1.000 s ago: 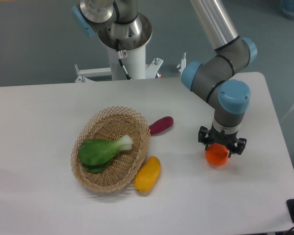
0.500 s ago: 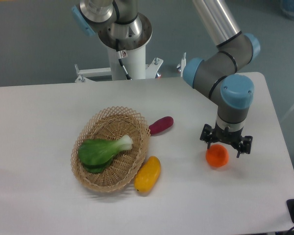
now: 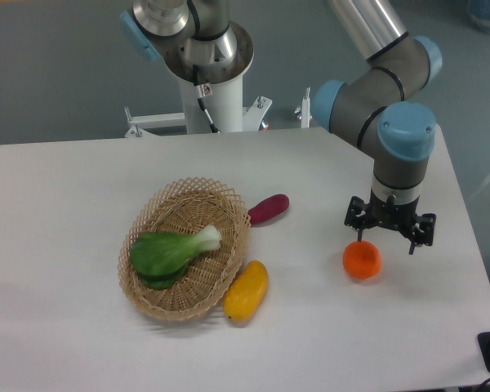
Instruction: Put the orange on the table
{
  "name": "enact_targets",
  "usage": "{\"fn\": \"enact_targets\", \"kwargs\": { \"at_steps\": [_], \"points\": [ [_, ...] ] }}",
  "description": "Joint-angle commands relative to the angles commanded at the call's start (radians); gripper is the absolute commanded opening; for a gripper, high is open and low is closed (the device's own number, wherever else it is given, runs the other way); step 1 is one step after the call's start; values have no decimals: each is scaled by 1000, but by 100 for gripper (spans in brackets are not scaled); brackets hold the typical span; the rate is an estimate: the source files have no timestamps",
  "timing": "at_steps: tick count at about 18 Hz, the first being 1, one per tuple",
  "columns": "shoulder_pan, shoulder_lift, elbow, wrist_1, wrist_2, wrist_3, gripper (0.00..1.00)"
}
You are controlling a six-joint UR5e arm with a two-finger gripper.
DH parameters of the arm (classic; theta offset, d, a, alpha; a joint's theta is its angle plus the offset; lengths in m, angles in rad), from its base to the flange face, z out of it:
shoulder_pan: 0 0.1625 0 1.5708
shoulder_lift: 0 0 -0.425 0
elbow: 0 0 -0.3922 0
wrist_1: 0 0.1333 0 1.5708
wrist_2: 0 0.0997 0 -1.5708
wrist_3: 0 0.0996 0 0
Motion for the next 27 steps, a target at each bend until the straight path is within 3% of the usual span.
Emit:
{"fn": "enact_targets", "kwargs": {
  "at_steps": [5,7,13,14,15,17,24,27],
  "points": [
    [2,12,14,-8,2,5,100],
    [6,12,44,-49,2,32,100],
    [3,26,181,-234,5,54,100],
    [8,37,278,-356,2,60,100],
    [6,50,308,-404,8,69,100],
    [11,77,345,-434,9,107,100],
    [110,132,333,-547,3,342,100],
    [127,132,328,-564,-2,370,100]
  ]
}}
